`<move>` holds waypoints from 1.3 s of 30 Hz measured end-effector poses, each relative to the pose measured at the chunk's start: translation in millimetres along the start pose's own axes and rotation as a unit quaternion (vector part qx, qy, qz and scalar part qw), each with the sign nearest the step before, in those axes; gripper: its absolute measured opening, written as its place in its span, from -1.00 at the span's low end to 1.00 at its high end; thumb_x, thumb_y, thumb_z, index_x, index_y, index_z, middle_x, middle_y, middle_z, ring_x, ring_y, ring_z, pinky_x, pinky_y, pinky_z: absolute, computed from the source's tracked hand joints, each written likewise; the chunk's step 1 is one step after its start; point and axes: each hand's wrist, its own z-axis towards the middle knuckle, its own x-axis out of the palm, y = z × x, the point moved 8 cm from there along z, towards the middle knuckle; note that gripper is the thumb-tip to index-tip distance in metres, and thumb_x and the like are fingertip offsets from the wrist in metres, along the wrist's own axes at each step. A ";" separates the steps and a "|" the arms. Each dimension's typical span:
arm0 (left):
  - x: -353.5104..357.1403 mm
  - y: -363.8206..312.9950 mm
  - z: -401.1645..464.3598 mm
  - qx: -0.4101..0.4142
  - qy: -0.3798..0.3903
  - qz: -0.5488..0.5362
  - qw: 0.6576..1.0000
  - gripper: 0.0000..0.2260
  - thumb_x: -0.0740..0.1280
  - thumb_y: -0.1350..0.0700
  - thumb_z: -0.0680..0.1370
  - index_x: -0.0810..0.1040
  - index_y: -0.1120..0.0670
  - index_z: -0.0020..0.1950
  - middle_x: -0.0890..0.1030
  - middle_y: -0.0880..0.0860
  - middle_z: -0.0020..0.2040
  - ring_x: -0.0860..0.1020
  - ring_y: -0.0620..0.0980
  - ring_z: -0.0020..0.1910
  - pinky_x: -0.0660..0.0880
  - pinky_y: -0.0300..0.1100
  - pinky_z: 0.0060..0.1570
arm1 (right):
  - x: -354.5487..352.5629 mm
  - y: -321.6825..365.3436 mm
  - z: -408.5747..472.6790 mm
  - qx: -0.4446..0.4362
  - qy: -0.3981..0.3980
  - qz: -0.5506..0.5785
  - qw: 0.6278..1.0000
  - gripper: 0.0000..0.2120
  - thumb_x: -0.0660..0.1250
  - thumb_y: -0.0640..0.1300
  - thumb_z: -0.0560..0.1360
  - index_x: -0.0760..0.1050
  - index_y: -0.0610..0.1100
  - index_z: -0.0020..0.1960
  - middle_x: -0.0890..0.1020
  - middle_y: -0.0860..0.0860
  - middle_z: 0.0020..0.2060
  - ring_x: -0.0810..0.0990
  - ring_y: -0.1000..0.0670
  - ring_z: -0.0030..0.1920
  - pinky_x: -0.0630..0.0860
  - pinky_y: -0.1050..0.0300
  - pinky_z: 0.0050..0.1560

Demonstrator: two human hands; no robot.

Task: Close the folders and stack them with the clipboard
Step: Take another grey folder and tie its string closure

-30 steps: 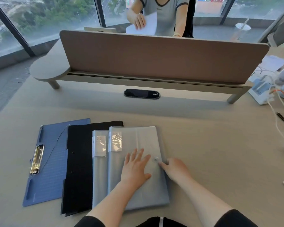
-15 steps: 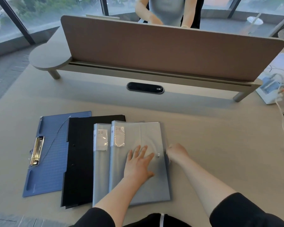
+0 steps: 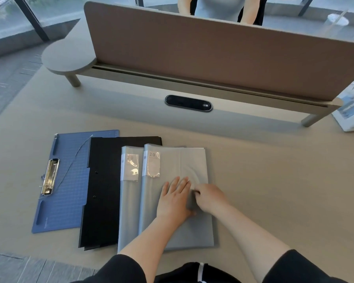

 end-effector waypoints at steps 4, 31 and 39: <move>0.8 0.9 0.4 -0.004 0.001 0.001 1.000 -0.17 0.36 -0.19 0.50 0.01 -0.02 0.63 -0.05 -0.10 0.65 -0.14 -0.02 0.62 -0.21 0.02 0.55 | 2.3 -19.2 -14.1 0.010 -0.002 0.012 1.000 -0.72 0.12 -0.07 0.56 0.59 -0.11 0.01 0.66 -0.17 0.06 0.60 -0.22 0.08 0.46 0.05 -0.08; -16.1 22.9 -9.7 -0.064 -0.029 -0.005 0.998 -0.27 0.38 -0.15 0.51 0.14 -0.06 0.60 0.00 -0.02 0.66 -0.07 0.01 0.63 -0.21 0.05 0.55 | -34.1 -49.9 -0.8 0.123 -0.149 0.230 0.954 -0.89 0.24 -0.10 0.55 0.49 -0.11 0.02 0.61 0.00 -0.11 0.58 -0.13 0.00 0.43 0.06 -0.08; -38.6 66.1 -43.3 -0.217 -0.136 -0.087 0.963 -0.17 0.42 -0.15 0.49 0.03 0.01 0.61 -0.01 0.09 0.65 0.01 0.12 0.61 0.04 0.04 0.54 | -28.7 -68.1 -20.7 0.182 -0.162 0.247 0.938 -0.78 0.19 -0.24 0.51 0.60 -0.24 0.00 0.66 -0.15 -0.03 0.58 -0.19 0.04 0.43 0.07 -0.07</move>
